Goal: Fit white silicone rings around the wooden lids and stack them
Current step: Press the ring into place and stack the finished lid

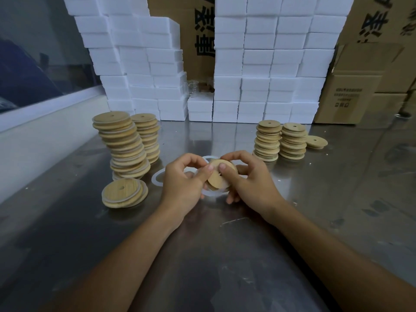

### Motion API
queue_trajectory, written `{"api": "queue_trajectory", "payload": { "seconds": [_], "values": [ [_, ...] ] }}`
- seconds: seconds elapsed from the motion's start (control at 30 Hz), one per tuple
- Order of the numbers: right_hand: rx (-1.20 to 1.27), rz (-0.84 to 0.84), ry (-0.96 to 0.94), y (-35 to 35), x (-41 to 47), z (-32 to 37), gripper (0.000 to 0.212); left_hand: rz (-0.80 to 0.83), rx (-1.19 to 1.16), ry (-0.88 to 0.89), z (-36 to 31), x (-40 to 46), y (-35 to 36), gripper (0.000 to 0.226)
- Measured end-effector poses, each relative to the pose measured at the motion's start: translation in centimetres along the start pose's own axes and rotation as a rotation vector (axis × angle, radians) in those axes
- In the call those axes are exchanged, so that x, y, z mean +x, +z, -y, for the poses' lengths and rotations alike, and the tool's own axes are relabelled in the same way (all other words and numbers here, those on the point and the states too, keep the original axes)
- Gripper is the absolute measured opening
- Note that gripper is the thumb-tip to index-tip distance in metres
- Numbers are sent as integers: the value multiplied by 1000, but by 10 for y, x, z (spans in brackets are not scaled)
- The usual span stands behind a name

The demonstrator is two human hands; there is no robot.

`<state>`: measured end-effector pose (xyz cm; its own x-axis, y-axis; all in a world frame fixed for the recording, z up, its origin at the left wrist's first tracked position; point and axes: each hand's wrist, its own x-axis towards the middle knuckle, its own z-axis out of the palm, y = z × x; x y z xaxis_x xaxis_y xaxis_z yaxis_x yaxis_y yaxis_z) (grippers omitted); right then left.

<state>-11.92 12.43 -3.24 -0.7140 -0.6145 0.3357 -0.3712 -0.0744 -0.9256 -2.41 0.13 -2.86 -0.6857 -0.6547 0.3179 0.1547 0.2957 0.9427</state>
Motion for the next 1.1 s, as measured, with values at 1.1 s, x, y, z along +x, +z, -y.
{"api": "queue_trajectory", "payload": {
  "seconds": [1.1],
  "values": [
    [-293,-116,-192,2,0,-5,9,-69,117,128,3,1,4,19]
  ]
}}
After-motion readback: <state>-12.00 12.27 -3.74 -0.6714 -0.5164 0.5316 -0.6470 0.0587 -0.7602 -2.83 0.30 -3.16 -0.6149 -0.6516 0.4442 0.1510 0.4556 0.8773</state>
